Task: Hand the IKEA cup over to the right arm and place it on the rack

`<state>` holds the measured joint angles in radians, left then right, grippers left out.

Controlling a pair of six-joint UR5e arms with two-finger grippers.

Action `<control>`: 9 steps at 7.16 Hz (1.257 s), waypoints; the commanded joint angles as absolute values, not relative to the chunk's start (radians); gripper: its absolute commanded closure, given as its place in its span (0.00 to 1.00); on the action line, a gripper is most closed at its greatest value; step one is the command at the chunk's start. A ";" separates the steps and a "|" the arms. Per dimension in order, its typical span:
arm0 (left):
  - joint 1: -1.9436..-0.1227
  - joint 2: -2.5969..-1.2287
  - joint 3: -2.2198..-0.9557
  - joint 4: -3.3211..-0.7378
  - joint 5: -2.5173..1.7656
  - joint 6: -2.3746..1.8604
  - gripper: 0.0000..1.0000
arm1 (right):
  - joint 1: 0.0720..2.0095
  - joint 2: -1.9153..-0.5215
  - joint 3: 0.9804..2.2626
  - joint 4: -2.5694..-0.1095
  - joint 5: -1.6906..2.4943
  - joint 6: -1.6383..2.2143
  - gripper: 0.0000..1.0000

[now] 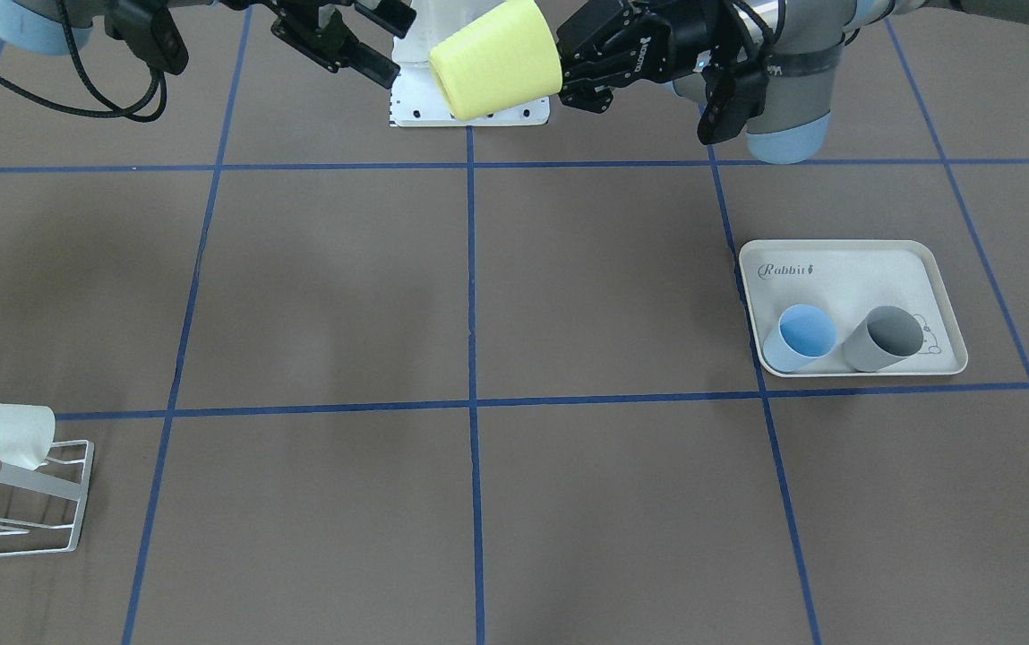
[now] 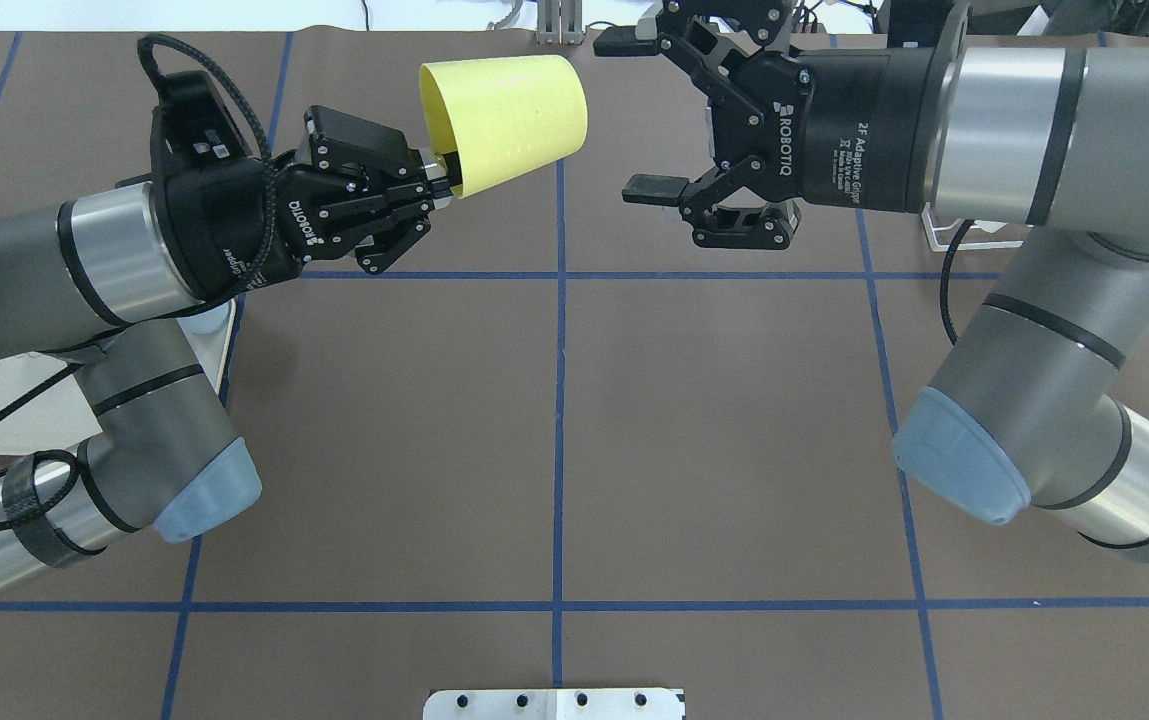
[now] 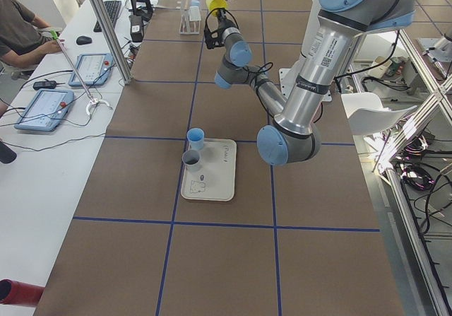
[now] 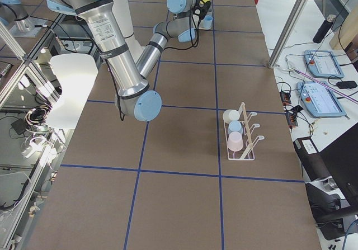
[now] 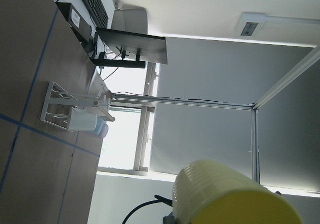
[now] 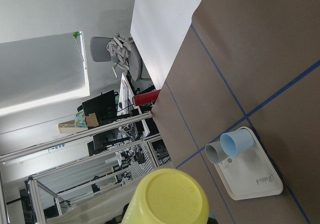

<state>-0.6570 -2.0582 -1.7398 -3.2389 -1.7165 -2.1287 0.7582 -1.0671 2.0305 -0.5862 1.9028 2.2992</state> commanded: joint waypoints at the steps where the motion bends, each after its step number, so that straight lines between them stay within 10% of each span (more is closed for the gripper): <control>1: -0.654 -2.065 -1.735 -3.289 -1.715 -2.186 1.00 | 0.758 -1.066 2.034 -0.580 1.872 2.361 0.00; 9: -0.607 -2.174 -1.689 -3.275 -1.713 -2.186 1.00 | 0.755 -1.066 2.039 -0.580 1.871 2.362 0.00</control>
<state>-0.6093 -2.1623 -1.6949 -3.2762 -1.7139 -2.1858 0.7553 -1.0661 2.0377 -0.5799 1.8715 2.3623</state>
